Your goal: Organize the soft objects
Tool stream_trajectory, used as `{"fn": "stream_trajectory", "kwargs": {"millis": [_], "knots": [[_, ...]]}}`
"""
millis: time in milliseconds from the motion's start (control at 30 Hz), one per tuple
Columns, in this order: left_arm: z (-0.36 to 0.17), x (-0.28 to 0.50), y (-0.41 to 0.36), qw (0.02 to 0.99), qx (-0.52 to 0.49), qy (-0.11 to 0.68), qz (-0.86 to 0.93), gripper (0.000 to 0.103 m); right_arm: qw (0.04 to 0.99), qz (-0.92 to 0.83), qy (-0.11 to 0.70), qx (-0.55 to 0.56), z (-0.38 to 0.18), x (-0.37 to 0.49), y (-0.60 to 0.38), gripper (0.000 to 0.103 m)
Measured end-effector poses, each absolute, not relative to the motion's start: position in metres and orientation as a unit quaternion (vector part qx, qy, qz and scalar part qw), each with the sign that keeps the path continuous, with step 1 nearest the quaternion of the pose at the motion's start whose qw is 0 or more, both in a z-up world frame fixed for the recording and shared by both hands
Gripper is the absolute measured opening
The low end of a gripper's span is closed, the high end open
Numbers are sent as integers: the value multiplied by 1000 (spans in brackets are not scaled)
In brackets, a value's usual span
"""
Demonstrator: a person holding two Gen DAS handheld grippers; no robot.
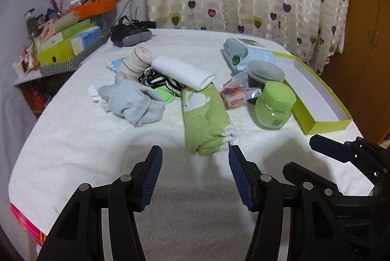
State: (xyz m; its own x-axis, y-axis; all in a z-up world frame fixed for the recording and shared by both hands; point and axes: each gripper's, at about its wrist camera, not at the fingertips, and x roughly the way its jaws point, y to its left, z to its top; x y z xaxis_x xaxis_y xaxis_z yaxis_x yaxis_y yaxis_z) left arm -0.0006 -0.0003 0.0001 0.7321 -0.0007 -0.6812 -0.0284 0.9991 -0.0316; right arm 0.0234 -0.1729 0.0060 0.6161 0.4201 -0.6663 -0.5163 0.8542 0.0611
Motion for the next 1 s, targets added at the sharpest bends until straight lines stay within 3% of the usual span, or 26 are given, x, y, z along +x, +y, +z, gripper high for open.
{"fn": "stream_trajectory", "kwargs": {"millis": [1000], "knots": [[-1, -1, -1, 927, -28, 373, 0, 56, 897, 261, 350, -67, 7, 24, -173, 55]]}}
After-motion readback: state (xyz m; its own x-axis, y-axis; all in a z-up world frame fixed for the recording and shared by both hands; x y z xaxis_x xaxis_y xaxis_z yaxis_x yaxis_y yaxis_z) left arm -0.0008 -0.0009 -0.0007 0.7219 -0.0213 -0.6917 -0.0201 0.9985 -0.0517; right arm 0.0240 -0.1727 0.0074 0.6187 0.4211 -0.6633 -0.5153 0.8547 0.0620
